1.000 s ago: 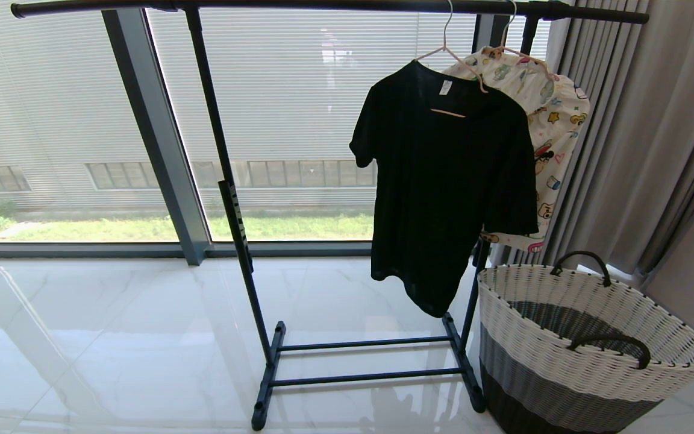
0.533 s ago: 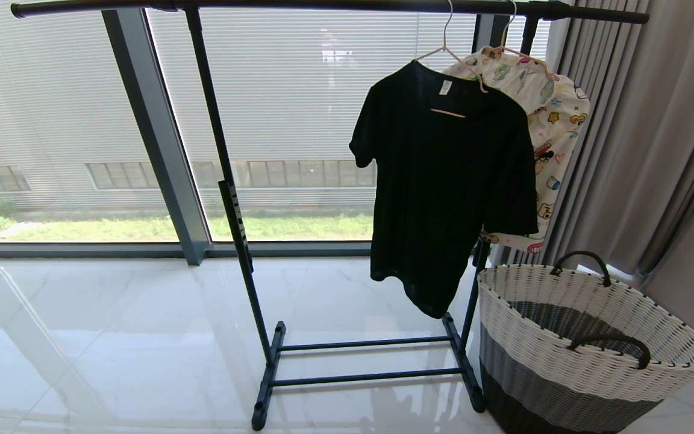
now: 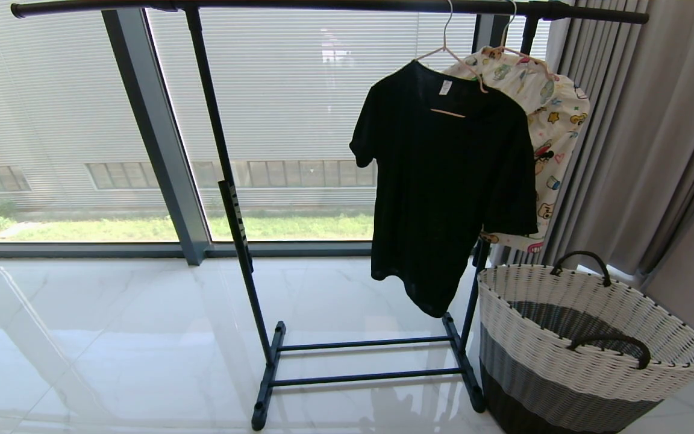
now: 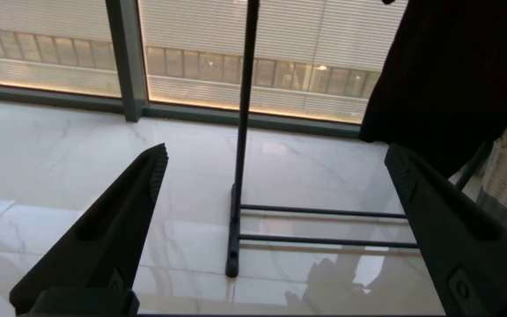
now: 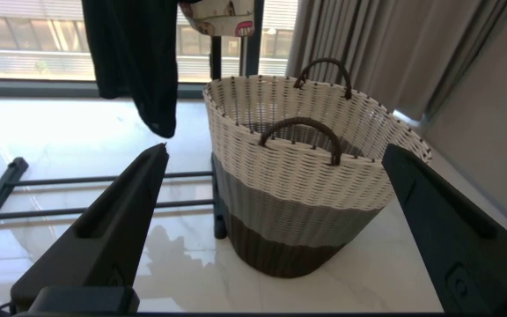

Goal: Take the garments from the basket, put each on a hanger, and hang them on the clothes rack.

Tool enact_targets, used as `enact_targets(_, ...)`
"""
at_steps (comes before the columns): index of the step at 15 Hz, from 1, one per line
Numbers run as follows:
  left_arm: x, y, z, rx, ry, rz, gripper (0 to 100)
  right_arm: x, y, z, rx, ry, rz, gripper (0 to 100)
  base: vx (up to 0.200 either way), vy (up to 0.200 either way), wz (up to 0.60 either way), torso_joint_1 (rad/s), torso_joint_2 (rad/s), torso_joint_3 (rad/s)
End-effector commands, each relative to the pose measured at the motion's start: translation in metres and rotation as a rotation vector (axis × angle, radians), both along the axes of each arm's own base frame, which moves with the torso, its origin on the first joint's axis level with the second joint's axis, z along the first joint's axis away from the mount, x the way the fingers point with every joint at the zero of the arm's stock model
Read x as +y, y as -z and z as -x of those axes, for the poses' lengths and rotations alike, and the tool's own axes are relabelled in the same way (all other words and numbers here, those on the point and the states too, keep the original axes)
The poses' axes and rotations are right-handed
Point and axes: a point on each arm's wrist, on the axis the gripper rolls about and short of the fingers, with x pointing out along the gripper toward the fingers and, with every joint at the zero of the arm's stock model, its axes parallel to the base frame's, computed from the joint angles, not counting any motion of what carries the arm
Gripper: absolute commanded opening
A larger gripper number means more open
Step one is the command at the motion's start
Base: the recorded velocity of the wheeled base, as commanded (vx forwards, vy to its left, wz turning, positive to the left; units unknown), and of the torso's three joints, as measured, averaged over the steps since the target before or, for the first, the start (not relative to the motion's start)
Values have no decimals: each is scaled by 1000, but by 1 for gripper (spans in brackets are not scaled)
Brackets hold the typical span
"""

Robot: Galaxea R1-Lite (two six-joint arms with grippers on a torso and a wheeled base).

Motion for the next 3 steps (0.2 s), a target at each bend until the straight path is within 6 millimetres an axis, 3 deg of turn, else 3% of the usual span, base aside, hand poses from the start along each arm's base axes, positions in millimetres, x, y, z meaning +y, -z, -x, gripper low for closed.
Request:
enact_targets(1,0,0,0,-1,0,0,100,0,0,0,-1,-1,0,100,0,0,0,0,0,0)
enact_targets(3,0,0,0,-1,0,0,100,0,0,0,-1,-1,-1,100,0,0,0,0,0,0)
